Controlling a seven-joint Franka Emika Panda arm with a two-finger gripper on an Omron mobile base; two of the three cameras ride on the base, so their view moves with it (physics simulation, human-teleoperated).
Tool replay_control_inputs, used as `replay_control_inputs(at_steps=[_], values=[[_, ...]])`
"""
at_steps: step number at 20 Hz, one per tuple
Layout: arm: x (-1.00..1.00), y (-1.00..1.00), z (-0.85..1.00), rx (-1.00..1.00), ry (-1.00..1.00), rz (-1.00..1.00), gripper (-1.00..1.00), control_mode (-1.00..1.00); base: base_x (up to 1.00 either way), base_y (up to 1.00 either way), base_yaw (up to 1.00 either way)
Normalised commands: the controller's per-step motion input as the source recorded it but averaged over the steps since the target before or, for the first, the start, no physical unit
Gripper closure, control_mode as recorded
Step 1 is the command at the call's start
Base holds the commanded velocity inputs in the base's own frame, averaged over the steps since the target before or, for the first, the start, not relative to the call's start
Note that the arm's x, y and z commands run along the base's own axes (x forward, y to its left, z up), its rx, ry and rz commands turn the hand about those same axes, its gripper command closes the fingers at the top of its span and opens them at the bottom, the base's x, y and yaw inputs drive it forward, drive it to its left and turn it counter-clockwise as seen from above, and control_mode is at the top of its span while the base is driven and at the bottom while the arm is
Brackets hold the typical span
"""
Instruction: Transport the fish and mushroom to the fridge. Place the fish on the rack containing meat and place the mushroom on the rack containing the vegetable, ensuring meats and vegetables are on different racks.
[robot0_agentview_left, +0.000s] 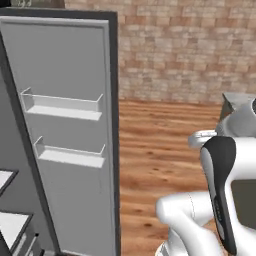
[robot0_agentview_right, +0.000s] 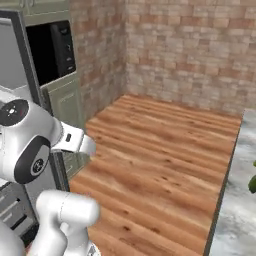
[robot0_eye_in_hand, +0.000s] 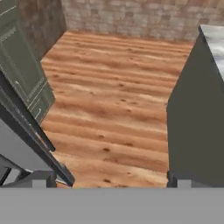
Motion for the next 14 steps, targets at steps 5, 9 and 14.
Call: replay_control_inputs(at_steps=[5,9,14], values=[[0.00,0.00,0.00,0.00,0.00,0.00,-1.00,1.00,-0.05,0.07,-0.87],[0.00,0.00,0.00,0.00,0.00,0.00,-1.00,1.00,0.08,-0.10,-0.33],[0.00,0.00,0.00,0.00,0.00,0.00,-1.00,1.00,0.78,-0.27,-0.02]])
